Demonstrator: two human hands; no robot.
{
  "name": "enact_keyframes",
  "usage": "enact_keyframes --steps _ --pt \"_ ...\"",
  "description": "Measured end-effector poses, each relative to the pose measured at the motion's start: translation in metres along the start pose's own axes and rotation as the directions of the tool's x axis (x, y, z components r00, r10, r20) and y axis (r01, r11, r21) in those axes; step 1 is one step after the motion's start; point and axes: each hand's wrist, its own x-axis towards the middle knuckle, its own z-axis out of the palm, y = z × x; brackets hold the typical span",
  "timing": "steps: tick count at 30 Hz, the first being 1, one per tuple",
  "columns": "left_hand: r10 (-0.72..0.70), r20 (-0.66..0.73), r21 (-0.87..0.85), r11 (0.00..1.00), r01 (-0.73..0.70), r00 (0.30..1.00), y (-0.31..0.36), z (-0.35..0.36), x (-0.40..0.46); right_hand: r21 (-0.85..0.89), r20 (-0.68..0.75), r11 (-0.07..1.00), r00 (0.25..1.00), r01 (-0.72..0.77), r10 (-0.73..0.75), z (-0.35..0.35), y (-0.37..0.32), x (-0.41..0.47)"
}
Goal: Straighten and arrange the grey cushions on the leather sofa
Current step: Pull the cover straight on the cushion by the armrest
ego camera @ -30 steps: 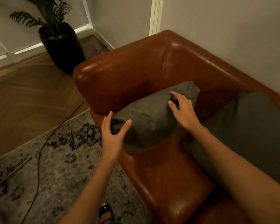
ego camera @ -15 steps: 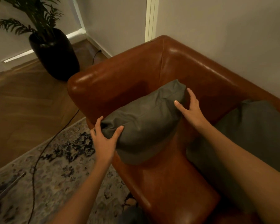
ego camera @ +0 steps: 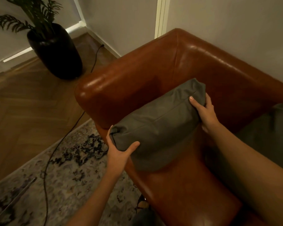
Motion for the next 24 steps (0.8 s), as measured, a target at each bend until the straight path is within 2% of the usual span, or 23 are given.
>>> enact_keyframes --steps 4,10,17,24 --pt "-0.023 -0.037 -0.113 0.993 0.019 0.999 0.001 0.001 0.029 0.104 -0.009 0.994 0.999 0.042 -0.041 0.020 -0.008 0.014" --pt "-0.141 -0.044 -0.237 0.963 0.127 0.989 0.003 -0.007 0.071 0.006 -0.070 0.999 0.996 0.049 -0.048 0.059 -0.021 0.048" --pt "-0.243 -0.048 -0.302 0.928 0.217 0.969 0.015 -0.005 0.104 -0.078 -0.149 0.995 0.986 0.061 -0.072 0.079 -0.027 0.092" --pt "-0.186 -0.085 -0.282 0.947 0.155 0.979 0.032 0.013 0.161 -0.107 -0.216 0.992 0.972 0.066 -0.088 0.084 -0.049 0.149"
